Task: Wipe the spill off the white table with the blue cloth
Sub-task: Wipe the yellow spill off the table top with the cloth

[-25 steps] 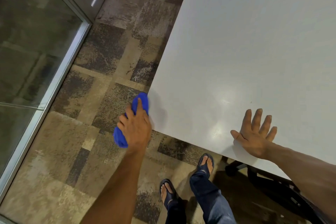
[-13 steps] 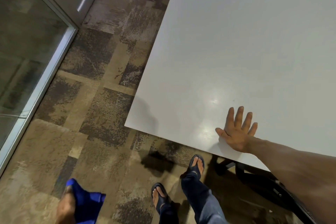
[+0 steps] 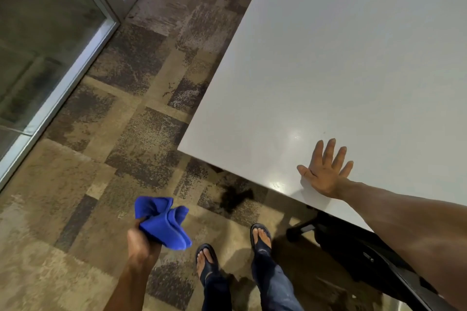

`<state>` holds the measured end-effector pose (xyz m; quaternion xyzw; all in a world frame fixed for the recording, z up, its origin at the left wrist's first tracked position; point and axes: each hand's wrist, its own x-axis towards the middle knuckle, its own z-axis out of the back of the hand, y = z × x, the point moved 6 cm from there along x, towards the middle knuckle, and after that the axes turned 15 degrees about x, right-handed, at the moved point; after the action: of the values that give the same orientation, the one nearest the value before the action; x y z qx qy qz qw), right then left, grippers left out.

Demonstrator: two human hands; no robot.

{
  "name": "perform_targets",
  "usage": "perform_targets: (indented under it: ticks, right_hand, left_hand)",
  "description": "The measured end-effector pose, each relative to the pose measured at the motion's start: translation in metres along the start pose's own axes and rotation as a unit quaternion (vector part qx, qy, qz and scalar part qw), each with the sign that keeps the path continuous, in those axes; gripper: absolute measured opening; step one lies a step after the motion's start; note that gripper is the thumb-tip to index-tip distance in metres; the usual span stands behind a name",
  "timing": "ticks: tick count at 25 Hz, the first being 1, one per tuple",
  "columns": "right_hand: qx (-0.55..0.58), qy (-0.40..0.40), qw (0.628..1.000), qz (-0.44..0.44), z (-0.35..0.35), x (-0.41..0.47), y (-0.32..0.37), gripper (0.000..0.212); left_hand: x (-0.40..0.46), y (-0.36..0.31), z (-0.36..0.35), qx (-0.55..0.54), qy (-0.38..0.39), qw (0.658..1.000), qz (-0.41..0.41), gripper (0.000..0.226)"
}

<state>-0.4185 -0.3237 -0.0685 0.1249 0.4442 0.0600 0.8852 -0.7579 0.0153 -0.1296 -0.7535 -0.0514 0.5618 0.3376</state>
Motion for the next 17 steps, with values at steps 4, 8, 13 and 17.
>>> perform_targets:
  ticks: [4, 8, 13, 17]
  right_hand:
    - [0.003, -0.089, 0.996, 0.012, -0.008, -0.001, -0.004, 0.085]
    - [-0.033, -0.167, 0.985, 0.042, -0.012, -0.004, -0.002, 0.081]
    - [-0.041, -0.244, 0.966, 0.081, -0.017, -0.012, 0.015, 0.07]
    - [-0.1, -0.195, 0.955, 0.2, -0.029, -0.006, 0.077, 0.064]
  left_hand:
    - [-0.019, 0.014, -0.008, -0.06, -0.035, 0.997, 0.025, 0.052]
    - [-0.057, 0.024, -0.014, -0.087, -0.065, 0.994, 0.016, 0.051]
    - [-0.098, 0.048, -0.022, -0.128, -0.065, 0.99, 0.015, 0.033]
    - [-0.113, 0.07, -0.029, -0.148, -0.073, 0.986, 0.013, 0.026]
